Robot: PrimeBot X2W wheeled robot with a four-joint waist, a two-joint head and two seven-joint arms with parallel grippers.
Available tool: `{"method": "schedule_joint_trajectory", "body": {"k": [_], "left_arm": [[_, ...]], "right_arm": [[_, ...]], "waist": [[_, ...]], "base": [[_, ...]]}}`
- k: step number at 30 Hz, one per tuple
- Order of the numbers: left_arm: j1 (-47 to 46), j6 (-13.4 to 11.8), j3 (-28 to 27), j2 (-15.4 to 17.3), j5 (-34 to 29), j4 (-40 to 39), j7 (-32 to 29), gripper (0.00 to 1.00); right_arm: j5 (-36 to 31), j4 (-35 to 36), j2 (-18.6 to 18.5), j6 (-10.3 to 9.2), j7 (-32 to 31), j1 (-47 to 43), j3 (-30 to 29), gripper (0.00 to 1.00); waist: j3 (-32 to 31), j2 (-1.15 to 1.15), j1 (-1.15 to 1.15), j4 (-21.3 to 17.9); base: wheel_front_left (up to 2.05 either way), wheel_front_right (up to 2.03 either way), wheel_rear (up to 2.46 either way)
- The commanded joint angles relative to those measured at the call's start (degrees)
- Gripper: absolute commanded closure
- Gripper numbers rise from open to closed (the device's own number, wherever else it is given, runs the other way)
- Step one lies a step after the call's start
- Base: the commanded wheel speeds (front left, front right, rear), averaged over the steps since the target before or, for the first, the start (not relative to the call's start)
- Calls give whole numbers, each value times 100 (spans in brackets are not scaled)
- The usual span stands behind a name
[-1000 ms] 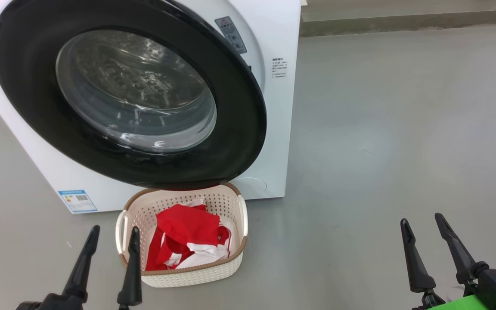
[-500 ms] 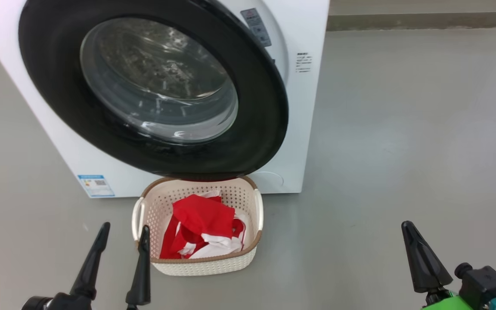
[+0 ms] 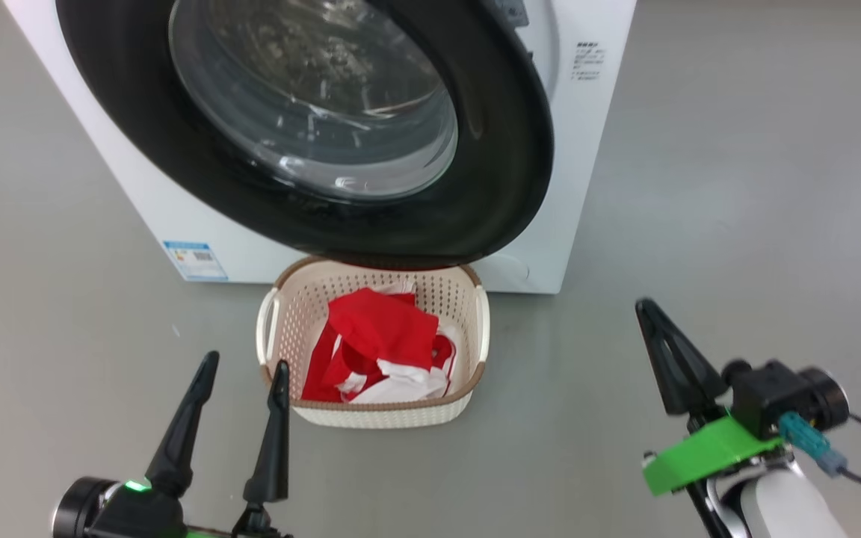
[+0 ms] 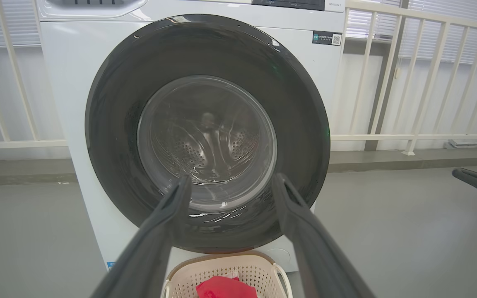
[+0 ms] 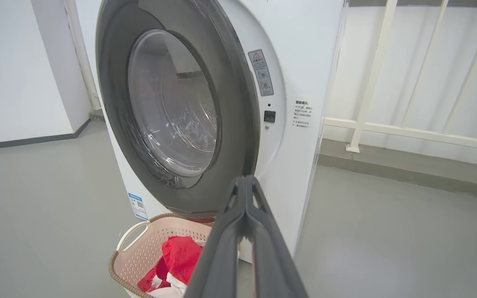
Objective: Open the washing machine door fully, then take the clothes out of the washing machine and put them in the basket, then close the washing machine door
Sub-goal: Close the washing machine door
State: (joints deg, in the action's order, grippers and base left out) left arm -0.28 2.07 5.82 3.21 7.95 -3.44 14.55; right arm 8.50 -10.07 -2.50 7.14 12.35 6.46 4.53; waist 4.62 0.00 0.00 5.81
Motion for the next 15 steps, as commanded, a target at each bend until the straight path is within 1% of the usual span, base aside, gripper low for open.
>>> {"method": "schedule_joint_trajectory", "body": {"k": [1,7,15], "left_arm": [[-287,34,-130,14,-56,-208,45,0],[-429,27,-11,-8,-59,-248,45,0],[-613,7,176,-25,-53,-275,45,0]], "right_arm": [[-109,3,-93,35,6,505,242,100],[-141,-385,-305,35,9,1190,505,100],[-74,-1125,-571,35,81,2247,879,100]], "waist": [[324,0,0,203],[549,0,0,345],[825,0,0,548]], "base": [[0,0,0],[0,0,0],[0,0,0]]}}
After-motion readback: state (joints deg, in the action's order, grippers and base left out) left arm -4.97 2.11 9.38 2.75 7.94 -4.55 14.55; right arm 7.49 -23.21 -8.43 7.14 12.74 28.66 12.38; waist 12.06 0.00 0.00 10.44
